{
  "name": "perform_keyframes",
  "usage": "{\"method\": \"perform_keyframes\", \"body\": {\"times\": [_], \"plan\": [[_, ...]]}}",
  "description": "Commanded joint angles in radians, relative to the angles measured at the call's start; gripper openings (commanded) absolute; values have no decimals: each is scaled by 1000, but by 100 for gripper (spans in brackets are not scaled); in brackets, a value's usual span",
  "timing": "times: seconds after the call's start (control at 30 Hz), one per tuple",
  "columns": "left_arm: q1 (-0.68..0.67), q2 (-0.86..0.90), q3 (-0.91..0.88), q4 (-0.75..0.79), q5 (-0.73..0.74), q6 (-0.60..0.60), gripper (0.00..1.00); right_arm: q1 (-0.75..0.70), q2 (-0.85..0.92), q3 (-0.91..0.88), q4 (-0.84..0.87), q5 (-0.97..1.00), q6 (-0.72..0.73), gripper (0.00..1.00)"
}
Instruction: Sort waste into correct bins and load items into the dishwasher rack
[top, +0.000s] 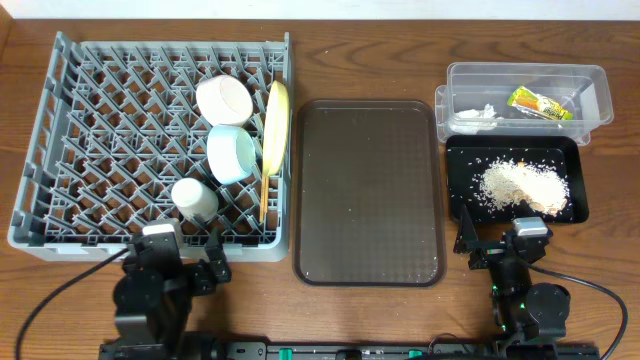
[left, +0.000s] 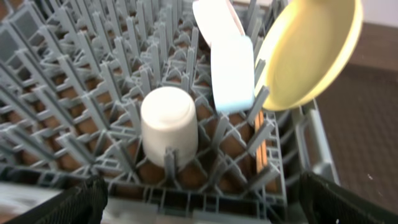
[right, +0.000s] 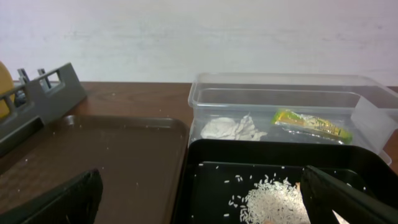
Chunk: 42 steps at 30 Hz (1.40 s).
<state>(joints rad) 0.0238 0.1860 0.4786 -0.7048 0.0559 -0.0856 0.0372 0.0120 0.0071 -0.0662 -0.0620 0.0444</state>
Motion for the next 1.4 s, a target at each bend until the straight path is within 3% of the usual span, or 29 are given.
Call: {"method": "perform_keyframes", "body": {"times": [0.0,0.17,0.43,0.57,1.37], "plan": [[-16,-84,-116,86,-4,-45,99,10,-5,-2,-4,9,0,99],[-58,-184,-262,248,-5,-47,99,10,-5,-2,-5,9,0,99],[-63,-184,-424,590,-10,-38,99,10,-5,-2,-5,9,0,99],[-63,-184,-476,688,-18,-26,99,10,-5,-2,-4,9,0,99],[-63,-182,-475,638,-19,-16,99,10,-5,-2,-4,9,0,99]]}}
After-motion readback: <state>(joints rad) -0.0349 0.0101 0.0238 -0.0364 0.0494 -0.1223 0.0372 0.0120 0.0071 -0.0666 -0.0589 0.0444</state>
